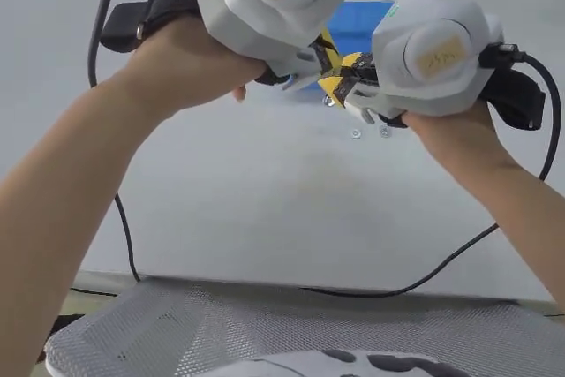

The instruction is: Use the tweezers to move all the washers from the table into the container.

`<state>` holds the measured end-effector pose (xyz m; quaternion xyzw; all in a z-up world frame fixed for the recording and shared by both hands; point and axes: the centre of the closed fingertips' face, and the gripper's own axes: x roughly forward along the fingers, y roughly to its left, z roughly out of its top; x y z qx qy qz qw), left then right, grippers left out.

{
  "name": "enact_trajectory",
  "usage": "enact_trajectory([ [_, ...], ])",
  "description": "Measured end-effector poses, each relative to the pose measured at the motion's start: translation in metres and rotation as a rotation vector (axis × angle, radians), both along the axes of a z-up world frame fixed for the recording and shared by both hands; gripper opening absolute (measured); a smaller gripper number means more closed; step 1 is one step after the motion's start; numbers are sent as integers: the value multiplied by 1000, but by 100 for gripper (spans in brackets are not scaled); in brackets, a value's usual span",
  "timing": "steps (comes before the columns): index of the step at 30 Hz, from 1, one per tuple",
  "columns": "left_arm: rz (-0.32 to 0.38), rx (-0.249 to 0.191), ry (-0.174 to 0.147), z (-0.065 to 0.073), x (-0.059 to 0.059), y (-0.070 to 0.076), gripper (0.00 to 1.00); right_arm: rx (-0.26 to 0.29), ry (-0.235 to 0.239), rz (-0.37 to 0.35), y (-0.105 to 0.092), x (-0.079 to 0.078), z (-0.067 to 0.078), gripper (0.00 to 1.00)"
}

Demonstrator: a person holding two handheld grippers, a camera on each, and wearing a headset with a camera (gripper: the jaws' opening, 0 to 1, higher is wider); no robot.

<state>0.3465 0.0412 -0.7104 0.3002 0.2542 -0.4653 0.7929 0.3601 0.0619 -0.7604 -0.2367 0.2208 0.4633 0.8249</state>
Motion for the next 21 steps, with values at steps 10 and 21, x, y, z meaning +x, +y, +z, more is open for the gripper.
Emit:
enact_trajectory([
  [10, 3, -11, -51, 12, 16, -3, 0, 1, -32, -6, 0, 20, 9, 3],
  [21, 2, -6, -78, 12, 36, -5, 0, 8, -53, -14, -1, 41, 11, 3],
])
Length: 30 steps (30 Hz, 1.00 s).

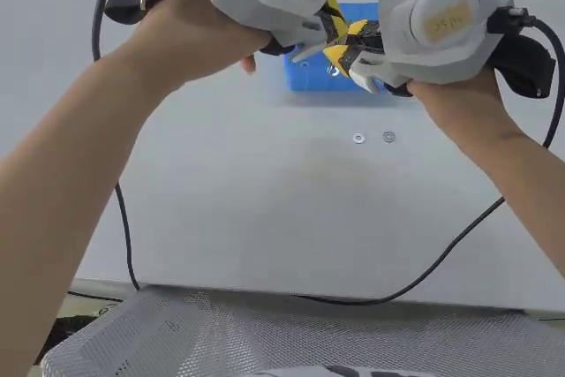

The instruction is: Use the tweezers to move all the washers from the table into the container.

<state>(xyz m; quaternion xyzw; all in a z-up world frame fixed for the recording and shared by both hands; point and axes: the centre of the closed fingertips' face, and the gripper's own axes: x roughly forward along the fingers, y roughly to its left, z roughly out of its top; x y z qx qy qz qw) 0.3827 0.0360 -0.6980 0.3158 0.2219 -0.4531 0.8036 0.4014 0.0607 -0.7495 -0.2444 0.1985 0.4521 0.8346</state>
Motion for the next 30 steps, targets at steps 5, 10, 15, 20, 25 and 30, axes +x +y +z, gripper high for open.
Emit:
enact_trajectory([
  [5, -5, 16, -10, 0, 1, 1, 0, 2, -6, -5, 0, 9, -2, 3],
  [10, -6, 15, -4, -4, 7, 0, 0, 1, 0, -10, -1, 20, -10, 3],
  [15, 0, 14, 2, -11, 16, -1, 0, 2, 9, -19, -3, 26, -15, 3],
  [20, 3, 22, 10, -19, 24, 0, 0, 1, 20, -18, -1, 28, -19, 3],
  [25, 8, 14, 25, -25, 26, 1, 0, -5, 31, -17, -1, 30, -26, 3],
  [30, 6, 7, 28, -25, 26, -1, 0, -6, 37, -20, -2, 29, -27, 3],
])
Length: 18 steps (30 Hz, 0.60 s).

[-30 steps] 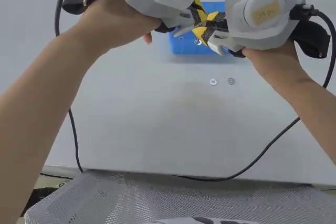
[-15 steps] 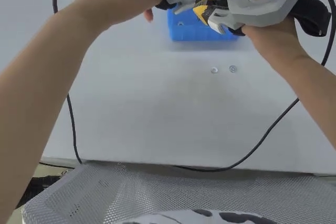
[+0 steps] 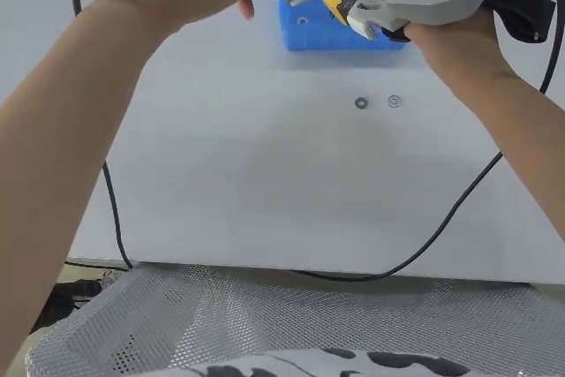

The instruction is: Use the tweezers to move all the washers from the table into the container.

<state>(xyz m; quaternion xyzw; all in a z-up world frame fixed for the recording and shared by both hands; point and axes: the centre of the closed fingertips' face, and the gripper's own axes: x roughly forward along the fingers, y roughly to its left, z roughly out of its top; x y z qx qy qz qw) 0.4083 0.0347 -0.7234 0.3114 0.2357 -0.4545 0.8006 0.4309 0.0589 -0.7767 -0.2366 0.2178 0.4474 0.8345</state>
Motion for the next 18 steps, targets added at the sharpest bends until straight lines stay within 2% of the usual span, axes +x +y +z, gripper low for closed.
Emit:
enact_trajectory([
  [7, 4, -15, -6, 13, -7, 2, 0, 30, -14, -2, 1, -8, 15, 4],
  [11, -2, -11, -8, 17, -14, 2, 0, 37, -15, 3, 1, -14, 19, 4],
  [13, -6, -11, -6, 21, -21, 1, 0, 44, -10, 4, 2, -20, 21, 5],
  [16, -19, -29, -9, 28, -30, 0, 0, 91, 22, 2, -1, -30, 28, 5],
  [18, -22, -38, -11, 31, -32, -2, 0, 110, 26, -3, -4, -35, 34, 5],
])
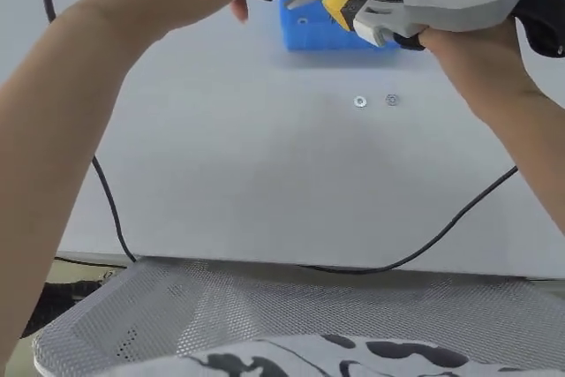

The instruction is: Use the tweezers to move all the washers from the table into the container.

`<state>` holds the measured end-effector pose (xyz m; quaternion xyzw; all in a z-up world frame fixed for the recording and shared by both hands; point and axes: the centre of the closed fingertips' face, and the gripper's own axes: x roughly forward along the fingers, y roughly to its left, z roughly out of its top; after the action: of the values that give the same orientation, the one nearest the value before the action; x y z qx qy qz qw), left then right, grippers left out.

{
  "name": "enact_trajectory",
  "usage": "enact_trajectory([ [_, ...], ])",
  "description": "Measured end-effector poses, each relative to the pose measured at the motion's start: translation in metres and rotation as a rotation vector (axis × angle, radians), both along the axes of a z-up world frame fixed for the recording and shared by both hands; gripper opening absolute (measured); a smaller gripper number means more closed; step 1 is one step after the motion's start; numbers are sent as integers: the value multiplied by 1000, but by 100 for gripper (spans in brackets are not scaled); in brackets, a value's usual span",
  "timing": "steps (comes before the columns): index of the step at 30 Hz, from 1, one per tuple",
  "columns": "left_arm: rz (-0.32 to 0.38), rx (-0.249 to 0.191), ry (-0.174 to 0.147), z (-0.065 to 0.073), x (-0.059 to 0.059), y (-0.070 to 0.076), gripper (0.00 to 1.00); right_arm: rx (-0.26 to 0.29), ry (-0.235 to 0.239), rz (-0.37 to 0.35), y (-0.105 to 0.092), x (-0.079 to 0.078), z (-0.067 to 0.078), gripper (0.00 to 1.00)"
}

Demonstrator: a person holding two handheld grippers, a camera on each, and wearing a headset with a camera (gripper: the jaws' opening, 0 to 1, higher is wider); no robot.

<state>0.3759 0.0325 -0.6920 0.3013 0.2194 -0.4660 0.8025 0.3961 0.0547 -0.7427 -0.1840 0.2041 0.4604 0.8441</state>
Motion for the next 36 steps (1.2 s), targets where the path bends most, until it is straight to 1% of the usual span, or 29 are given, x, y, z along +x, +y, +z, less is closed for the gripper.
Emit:
enact_trajectory([
  [3, -5, -6, 5, 2, -3, -3, 0, 8, -2, 5, -1, -5, 2, 6],
  [8, -26, 11, 26, -1, -11, -5, 0, 8, 10, 14, -4, -15, -2, 6],
  [9, -46, 18, 36, -3, -16, -6, 0, 7, 19, 24, -6, -19, -4, 6],
  [11, -47, 21, 53, -6, -19, -7, 0, 6, 30, 30, -8, -24, -7, 7],
  [12, -49, 15, 68, -8, -23, -8, 0, 10, 41, 33, -10, -28, -9, 7],
  [13, -52, 10, 73, -10, -26, -10, 0, 23, 61, 34, -10, -30, -13, 7],
  [14, -61, 15, 73, -13, -30, -12, 0, 56, 115, 13, -11, -34, -17, 8],
  [15, -67, 19, 74, -15, -32, -13, 0, 68, 132, 3, -13, -35, -19, 8],
  [16, -69, 17, 82, -17, -35, -15, 0, 73, 138, 2, -15, -37, -21, 8],
  [19, -70, 7, 100, -21, -40, -17, 0, 81, 154, -5, -19, -44, -25, 9],
  [21, -69, 2, 115, -24, -43, -18, 0, 75, 163, -6, -21, -49, -28, 10],
  [24, -65, -3, 127, -29, -49, -19, 0, 51, 170, -7, -25, -55, -35, 10],
  [27, -62, -2, 138, -37, -54, -21, 0, 42, 181, -11, -26, -60, -41, 10],
  [29, -59, 1, 146, -38, -55, -21, 0, 36, 185, -12, -26, -62, -45, 10],
  [33, -57, 16, 154, -47, -56, -19, 0, 14, 191, -13, -25, -64, -53, 9],
  [36, -51, 17, 160, -53, -54, -19, 0, 10, 195, -19, -26, -63, -57, 9],
])
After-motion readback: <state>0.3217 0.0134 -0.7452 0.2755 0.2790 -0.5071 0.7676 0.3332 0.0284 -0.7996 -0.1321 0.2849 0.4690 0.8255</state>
